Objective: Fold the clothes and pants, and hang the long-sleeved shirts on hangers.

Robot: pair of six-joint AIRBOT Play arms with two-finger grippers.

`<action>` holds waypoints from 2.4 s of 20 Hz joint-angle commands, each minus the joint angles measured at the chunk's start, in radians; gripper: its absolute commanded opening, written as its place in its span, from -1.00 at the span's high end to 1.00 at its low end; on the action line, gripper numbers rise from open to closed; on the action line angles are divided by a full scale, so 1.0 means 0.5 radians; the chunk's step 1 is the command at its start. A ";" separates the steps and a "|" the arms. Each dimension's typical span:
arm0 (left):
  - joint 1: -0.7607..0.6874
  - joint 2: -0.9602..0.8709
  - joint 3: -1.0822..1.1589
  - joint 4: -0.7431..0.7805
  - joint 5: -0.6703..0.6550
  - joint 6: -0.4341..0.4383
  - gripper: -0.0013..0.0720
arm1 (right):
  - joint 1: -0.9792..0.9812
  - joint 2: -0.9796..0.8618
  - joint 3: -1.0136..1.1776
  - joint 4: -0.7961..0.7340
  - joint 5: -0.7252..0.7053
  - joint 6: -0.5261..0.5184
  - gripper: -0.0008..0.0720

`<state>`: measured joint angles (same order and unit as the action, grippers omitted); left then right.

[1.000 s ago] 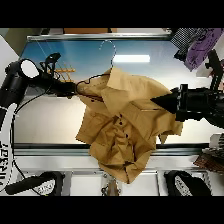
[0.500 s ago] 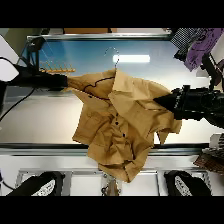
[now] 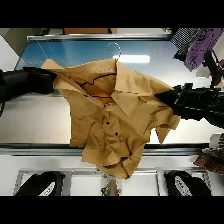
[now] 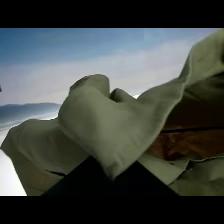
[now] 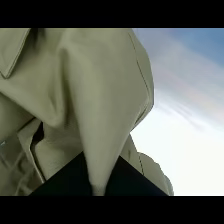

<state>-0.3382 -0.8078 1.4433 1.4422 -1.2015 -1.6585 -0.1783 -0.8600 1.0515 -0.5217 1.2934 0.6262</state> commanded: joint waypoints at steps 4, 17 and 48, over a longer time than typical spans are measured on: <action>-0.776 0.141 0.001 0.513 -0.052 -0.406 0.93 | 0.001 0.011 0.002 0.136 -0.292 0.134 0.96; -1.112 -0.497 0.001 0.884 0.359 -0.539 0.93 | -0.002 0.221 0.253 0.289 -0.661 0.171 0.96; -0.724 -0.393 0.001 0.883 0.333 -0.677 0.93 | -1.276 0.077 1.096 -2.212 -1.384 1.798 0.96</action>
<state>-0.6956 -0.9894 1.4437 1.8832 -1.0363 -1.9972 -0.7311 -0.7643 1.4975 -1.5696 0.6056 1.4906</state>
